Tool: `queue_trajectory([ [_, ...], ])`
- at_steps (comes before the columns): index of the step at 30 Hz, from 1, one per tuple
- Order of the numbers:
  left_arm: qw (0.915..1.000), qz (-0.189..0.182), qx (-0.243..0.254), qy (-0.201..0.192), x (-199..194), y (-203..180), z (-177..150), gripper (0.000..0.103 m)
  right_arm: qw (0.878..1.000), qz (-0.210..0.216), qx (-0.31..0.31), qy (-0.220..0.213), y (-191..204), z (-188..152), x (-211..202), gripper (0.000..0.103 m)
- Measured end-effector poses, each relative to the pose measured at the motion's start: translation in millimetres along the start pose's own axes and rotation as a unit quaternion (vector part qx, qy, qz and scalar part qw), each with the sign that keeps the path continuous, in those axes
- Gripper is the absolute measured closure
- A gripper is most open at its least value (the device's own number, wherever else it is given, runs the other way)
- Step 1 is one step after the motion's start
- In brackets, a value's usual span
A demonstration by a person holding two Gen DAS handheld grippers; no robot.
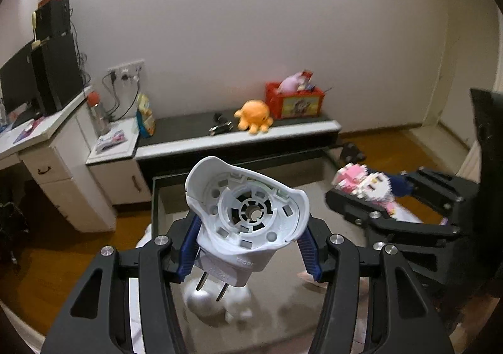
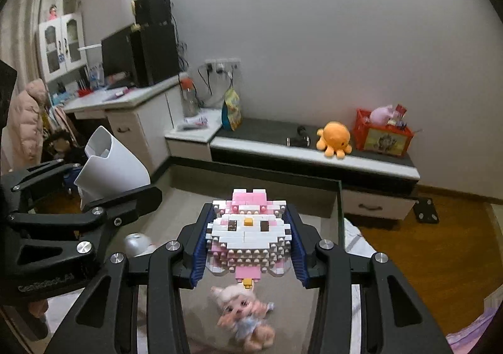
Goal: Organize rigid objects
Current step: 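Carry the plug adapter and block cat into the pink box and release, then withdraw both tools from the box toward the remaining items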
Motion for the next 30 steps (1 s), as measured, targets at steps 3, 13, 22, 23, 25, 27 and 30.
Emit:
queue_trajectory([
  [3, 0.9996, 0.000, 0.002, 0.028, 28, 0, -1, 0.048, 1.000, -0.006, 0.008, 0.028, -11, 0, 26, 0.058],
  [13, 0.9913, 0.029, 0.018, 0.127, 98, 1, -23, 0.047, 0.991, 0.016, 0.059, 0.116, -39, -12, 87, 0.058],
  [22, 0.9883, 0.051, 0.020, 0.143, 97, 7, -28, 0.033, 0.987, 0.013, 0.084, 0.138, -47, -19, 89, 0.046],
  [23, 0.9887, 0.049, 0.015, 0.141, 95, 9, -28, 0.033, 0.987, 0.007, 0.086, 0.136, -48, -18, 87, 0.033],
  [25, 0.9897, 0.048, 0.003, 0.134, 86, 16, -29, 0.021, 0.989, 0.000, 0.086, 0.120, -49, -16, 76, 0.022],
  [27, 0.9921, 0.046, -0.005, 0.116, 67, 22, -30, 0.019, 0.991, 0.008, 0.089, 0.101, -46, -13, 60, 0.022],
  [30, 0.9959, 0.051, -0.006, 0.074, 25, 27, -30, 0.017, 0.994, 0.009, 0.075, 0.073, -33, -6, 34, 0.022],
])
Point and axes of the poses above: each gripper's, at about its wrist camera, not at the fingertips, and x roughly the way its jaws point, y to its left, z to its top, the point moved 2 cm from there along x, roughly the way its jaws point, and after that the axes turned 12 degrees about z, right-handed, at the moved point
